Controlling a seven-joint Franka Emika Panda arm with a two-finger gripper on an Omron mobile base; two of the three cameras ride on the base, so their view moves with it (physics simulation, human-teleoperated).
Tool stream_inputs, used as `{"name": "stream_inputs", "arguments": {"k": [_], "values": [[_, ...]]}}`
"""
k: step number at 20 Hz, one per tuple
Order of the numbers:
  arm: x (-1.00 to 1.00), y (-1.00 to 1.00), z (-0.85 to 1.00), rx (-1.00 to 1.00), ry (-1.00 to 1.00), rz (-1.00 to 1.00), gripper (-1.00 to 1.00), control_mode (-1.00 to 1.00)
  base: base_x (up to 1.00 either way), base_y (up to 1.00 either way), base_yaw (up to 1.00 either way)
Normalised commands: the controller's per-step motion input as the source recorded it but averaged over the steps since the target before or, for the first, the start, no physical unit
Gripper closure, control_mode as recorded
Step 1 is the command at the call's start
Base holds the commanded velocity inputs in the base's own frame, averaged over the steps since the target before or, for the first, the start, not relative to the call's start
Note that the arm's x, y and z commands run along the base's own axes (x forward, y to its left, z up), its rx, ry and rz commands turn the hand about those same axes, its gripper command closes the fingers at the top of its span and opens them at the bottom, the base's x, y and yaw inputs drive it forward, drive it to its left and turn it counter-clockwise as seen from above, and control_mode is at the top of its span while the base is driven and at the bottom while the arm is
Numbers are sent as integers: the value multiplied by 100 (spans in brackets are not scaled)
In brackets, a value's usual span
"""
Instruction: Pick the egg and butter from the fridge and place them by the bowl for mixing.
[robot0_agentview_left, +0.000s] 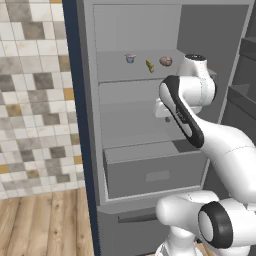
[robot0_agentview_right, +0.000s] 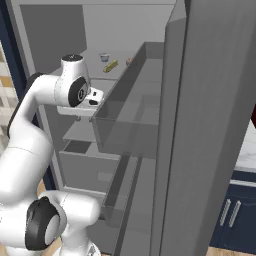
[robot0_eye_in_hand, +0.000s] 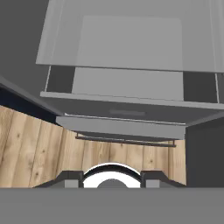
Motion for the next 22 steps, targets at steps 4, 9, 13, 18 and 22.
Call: {"name": "stream_inputs", "arguments": {"k": [4, 9, 13, 18, 22], "values": [[-5, 0, -1, 0, 0, 0, -100, -100, 0, 0, 0], [-8, 0, -1, 3, -31, 0, -100, -100, 0, 0, 0], [0, 0, 13, 4, -55, -1, -100, -100, 0, 0, 0], [4, -2, 32, 4, -40, -3, -100, -100, 0, 0, 0], [12, -6, 40, 0, -21, -6, -100, -100, 0, 0, 0]]}}
